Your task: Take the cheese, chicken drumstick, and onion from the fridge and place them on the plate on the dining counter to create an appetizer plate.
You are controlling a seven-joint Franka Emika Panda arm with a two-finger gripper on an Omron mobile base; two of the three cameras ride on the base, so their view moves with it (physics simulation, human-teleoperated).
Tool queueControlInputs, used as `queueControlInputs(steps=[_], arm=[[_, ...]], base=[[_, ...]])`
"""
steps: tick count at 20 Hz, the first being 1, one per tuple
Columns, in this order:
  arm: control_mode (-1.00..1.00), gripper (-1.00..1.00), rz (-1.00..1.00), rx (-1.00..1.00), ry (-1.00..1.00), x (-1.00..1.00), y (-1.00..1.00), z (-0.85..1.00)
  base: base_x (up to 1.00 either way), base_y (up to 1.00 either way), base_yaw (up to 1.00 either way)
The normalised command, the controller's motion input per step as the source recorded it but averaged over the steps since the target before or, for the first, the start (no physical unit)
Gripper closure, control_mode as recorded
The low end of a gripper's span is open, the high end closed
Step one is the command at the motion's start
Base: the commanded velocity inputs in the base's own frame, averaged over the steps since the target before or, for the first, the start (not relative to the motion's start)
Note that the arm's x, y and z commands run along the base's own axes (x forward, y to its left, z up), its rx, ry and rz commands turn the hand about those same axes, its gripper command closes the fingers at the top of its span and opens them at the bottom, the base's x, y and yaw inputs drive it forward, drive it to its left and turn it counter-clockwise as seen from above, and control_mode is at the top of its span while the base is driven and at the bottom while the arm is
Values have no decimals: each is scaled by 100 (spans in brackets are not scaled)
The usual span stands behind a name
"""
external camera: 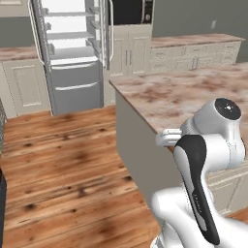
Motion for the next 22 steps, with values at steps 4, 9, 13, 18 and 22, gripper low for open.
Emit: queueControlInputs(steps=[4, 9, 13, 18, 22], arm=[[100, 100, 0, 0, 0, 0, 0, 0], [100, 100, 0, 0, 0, 0, 0, 0], [100, 100, 0, 0, 0, 0, 0, 0], [100, 100, 0, 0, 0, 0, 0, 0], [100, 100, 0, 0, 0, 0, 0, 0]], base=[[-70, -82, 0], [-10, -100, 0], [0, -100, 0], [0, -100, 0], [0, -100, 0]])
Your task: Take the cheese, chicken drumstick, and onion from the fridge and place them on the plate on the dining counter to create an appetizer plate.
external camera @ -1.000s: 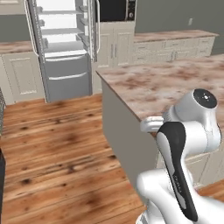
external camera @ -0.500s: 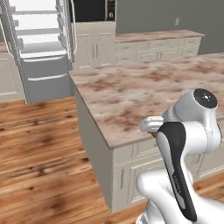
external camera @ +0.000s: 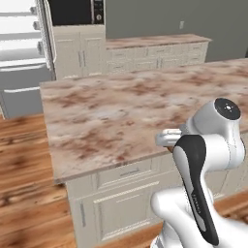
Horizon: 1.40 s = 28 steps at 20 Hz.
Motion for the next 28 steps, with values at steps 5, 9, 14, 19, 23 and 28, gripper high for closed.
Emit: queueControlInputs(steps=[5, 9, 14, 19, 23, 28], arm=[[100, 100, 0, 0, 0, 0, 0, 0], [100, 100, 0, 0, 0, 0, 0, 0], [100, 100, 0, 0, 0, 0, 0, 0], [100, 100, 0, 0, 0, 0, 0, 0], [100, 100, 0, 0, 0, 0, 0, 0], [100, 100, 0, 0, 0, 0, 0, 0]], base=[[0, -100, 0], [0, -100, 0], [-1, -100, 0], [-6, -100, 0], [-12, -100, 0], [-20, -100, 0]])
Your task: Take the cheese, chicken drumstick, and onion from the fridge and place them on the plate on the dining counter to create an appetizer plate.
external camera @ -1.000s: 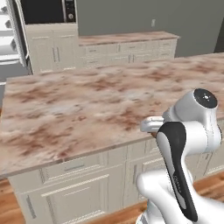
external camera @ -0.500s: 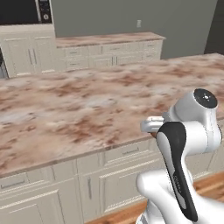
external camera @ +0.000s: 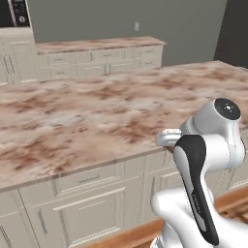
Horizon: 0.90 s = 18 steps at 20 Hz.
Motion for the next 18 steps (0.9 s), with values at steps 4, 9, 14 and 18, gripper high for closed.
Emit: queueControlInputs(steps=[4, 9, 14, 18], arm=[[100, 100, 0, 0, 0, 0, 0, 0], [100, 100, 0, 0, 0, 0, 0, 0], [100, 100, 0, 0, 0, 0, 0, 0], [100, 100, 0, 0, 0, 0, 0, 0]], base=[[-27, -100, 0], [-23, -100, 0], [-4, -100, 0], [0, -100, 0]])
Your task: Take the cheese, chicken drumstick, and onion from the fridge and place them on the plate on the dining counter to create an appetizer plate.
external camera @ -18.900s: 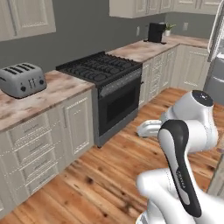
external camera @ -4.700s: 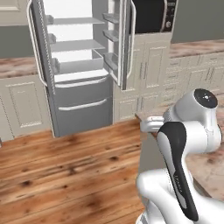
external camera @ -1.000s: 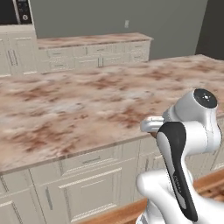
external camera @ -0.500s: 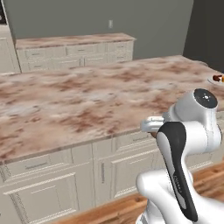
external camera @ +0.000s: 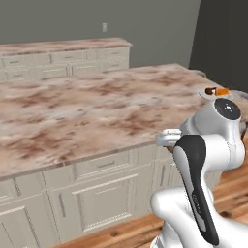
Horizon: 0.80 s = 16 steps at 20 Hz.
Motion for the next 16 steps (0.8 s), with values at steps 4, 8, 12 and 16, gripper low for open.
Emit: queueControlInputs(steps=[4, 8, 12, 16], arm=[[100, 100, 0, 0, 0, 0, 0, 0], [100, 100, 0, 0, 0, 0, 0, 0], [100, 100, 0, 0, 0, 0, 0, 0], [100, 100, 0, 0, 0, 0, 0, 0]], base=[[0, -100, 0], [-2, -100, 0], [-3, -100, 0], [-8, -100, -1]])
